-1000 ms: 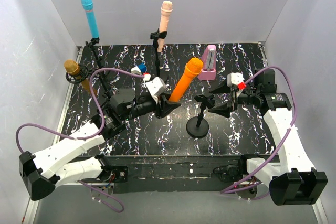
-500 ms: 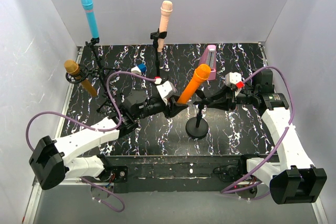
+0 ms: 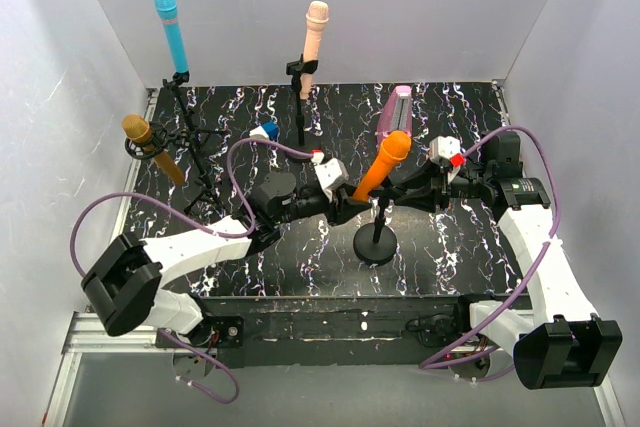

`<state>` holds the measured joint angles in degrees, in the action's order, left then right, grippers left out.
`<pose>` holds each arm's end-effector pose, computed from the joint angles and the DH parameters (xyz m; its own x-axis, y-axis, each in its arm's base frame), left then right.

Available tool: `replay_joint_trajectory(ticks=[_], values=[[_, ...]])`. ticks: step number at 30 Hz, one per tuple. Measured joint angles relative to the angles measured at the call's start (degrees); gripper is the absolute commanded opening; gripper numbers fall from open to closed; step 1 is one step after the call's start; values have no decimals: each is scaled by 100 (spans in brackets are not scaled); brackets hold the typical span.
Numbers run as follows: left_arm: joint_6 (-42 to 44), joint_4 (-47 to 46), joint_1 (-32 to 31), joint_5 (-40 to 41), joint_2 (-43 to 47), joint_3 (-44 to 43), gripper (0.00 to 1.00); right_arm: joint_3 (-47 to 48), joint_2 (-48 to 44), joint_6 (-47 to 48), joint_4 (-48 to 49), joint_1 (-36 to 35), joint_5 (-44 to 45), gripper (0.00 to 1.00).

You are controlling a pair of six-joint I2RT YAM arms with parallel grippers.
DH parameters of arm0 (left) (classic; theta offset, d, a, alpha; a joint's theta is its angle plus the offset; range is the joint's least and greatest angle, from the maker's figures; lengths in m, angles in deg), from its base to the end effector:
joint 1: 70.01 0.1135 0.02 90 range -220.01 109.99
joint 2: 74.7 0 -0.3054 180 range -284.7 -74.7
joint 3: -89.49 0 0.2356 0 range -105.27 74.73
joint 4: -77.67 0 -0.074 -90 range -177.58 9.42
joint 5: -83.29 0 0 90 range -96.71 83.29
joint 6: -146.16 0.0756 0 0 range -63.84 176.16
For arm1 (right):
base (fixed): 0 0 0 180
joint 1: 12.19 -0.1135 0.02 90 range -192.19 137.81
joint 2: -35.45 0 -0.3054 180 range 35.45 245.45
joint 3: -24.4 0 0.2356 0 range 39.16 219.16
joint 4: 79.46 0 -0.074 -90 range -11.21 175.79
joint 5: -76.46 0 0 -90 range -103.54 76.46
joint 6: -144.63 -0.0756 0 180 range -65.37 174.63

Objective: Attach the microphones to the stand

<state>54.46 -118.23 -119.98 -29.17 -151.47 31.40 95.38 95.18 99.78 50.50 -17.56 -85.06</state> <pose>0.1818 -0.2613 0.3284 -0.0595 0.0282 -0.9978 0.9517 0.3032 -0.0482 0.1660 0.0876 0.3619 0.1030 -0.2160 -0.9709 -0.9822 0.1322 -0.1336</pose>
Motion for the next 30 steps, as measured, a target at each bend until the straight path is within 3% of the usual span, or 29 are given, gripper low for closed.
replay_joint_trajectory(ticks=[9,13,16,23,26,27,30], values=[[-94,-413,28,-601,-492,-46,0,-66,0,-297,175,9,-87,10],[153,-181,42,-684,-542,-201,0,-83,0,-435,251,17,-83,15],[455,247,48,-684,-542,-407,0,-87,0,-573,304,35,-70,29],[1001,986,57,-645,-437,-658,0,-175,-13,-940,527,35,-195,71],[1139,1169,35,-632,-415,-721,1,-177,-15,-1058,544,31,-273,79],[1145,1209,35,-614,-411,-730,4,-177,-15,-1073,544,31,-284,80],[1145,1300,33,-546,-363,-732,31,-177,-17,-1121,542,31,-306,82]])
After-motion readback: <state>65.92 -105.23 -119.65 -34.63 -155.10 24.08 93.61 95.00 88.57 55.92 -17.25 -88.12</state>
